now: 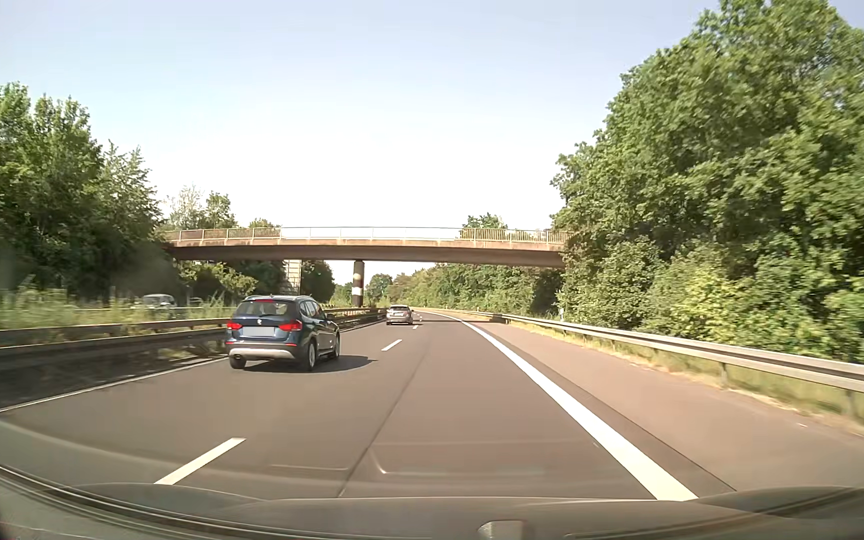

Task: Follow the waypoints while adhering to traffic rules and regulations

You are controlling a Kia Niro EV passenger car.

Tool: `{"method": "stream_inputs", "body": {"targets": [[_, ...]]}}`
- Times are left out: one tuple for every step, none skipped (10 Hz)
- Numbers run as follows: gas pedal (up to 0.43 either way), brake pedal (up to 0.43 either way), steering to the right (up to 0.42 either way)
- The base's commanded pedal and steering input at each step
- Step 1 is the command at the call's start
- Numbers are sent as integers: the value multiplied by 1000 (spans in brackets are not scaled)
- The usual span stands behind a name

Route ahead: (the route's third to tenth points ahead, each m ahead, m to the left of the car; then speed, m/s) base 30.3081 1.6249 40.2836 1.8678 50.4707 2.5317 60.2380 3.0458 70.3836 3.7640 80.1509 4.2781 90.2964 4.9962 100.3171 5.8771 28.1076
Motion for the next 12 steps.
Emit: {"method": "stream_inputs", "body": {"targets": [[39,30,-5],[39,30,-5],[39,30,-5],[39,24,-5],[39,30,-5],[39,30,-5],[39,30,-5],[39,30,-5],[39,30,-5],[39,30,-5],[39,30,-5],[39,30,-5]]}}
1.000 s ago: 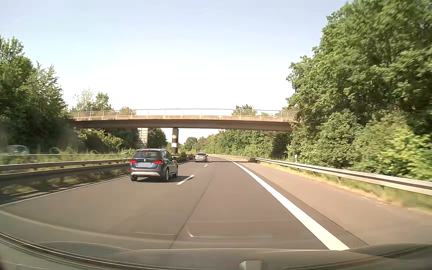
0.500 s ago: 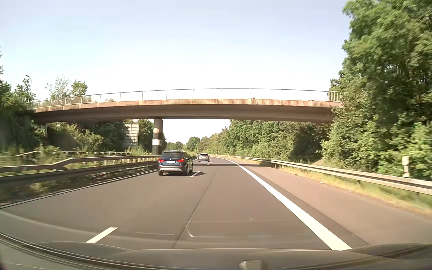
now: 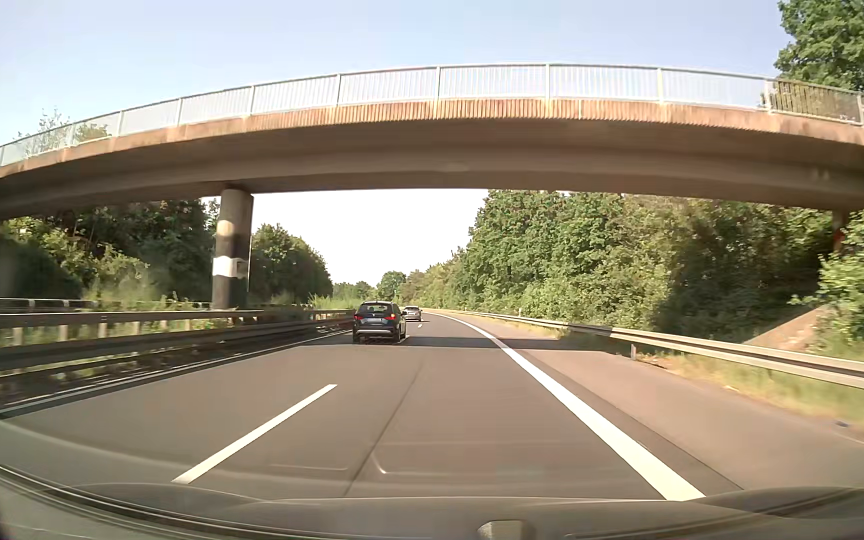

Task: Follow the waypoints while adhering to traffic rules and regulations

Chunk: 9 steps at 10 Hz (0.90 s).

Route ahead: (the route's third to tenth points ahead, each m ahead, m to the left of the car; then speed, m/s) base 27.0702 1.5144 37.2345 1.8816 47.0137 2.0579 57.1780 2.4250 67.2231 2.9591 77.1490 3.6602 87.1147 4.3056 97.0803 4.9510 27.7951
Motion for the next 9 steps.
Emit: {"method": "stream_inputs", "body": {"targets": [[39,30,-5],[39,30,-5],[39,30,-5],[39,30,-5],[39,30,-5],[39,30,-4],[47,30,-4],[47,30,-4],[47,30,-4]]}}
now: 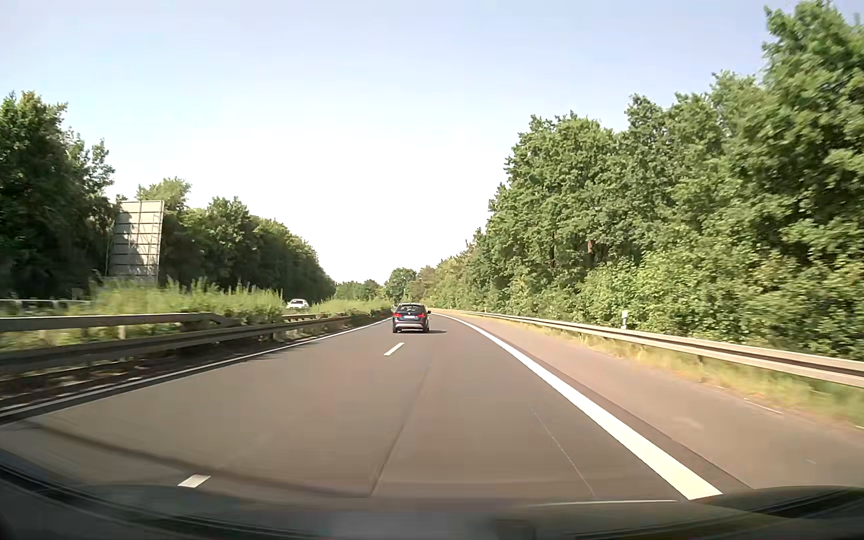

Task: Follow the waypoints while adhering to traffic rules and regulations

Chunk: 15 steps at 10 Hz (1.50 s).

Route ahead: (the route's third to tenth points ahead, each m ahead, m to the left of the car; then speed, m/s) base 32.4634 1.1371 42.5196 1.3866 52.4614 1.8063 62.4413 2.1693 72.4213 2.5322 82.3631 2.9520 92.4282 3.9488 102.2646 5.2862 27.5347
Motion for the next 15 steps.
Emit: {"method": "stream_inputs", "body": {"targets": [[47,30,-4],[47,30,-4],[47,30,-4],[47,30,-5],[47,30,-4],[47,30,-4],[47,30,-5],[47,30,-5],[47,30,-5],[47,30,-5],[47,30,-5],[47,30,-5],[47,30,-5],[47,30,-5],[47,30,-5]]}}
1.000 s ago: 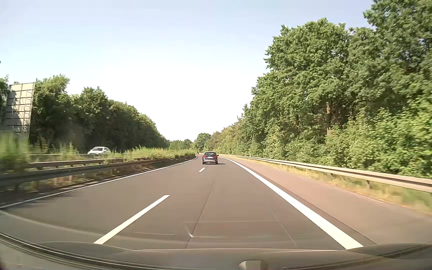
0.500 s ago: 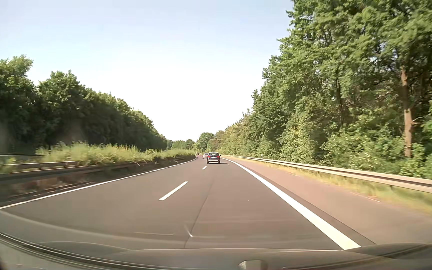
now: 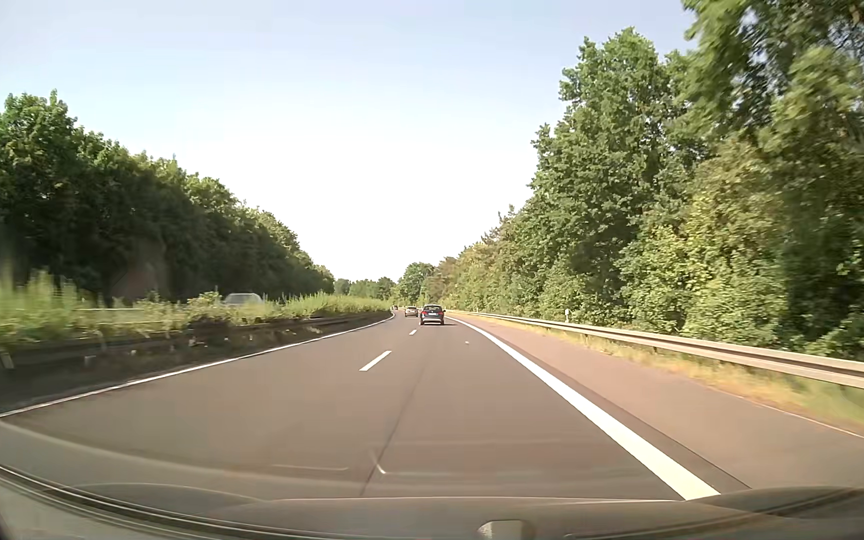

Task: Follow the waypoints while adhering to traffic rules and regulations

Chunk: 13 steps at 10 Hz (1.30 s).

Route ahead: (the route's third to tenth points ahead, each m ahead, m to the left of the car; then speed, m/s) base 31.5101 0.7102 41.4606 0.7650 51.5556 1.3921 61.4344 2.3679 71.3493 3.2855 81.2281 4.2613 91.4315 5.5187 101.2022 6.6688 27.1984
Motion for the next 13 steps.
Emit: {"method": "stream_inputs", "body": {"targets": [[47,30,-5],[47,30,-5],[47,30,-5],[47,30,-5],[47,30,-5],[47,30,-5],[47,30,-5],[47,30,-5],[47,30,-5],[47,30,-5],[47,24,-5],[47,30,-5],[47,30,-5]]}}
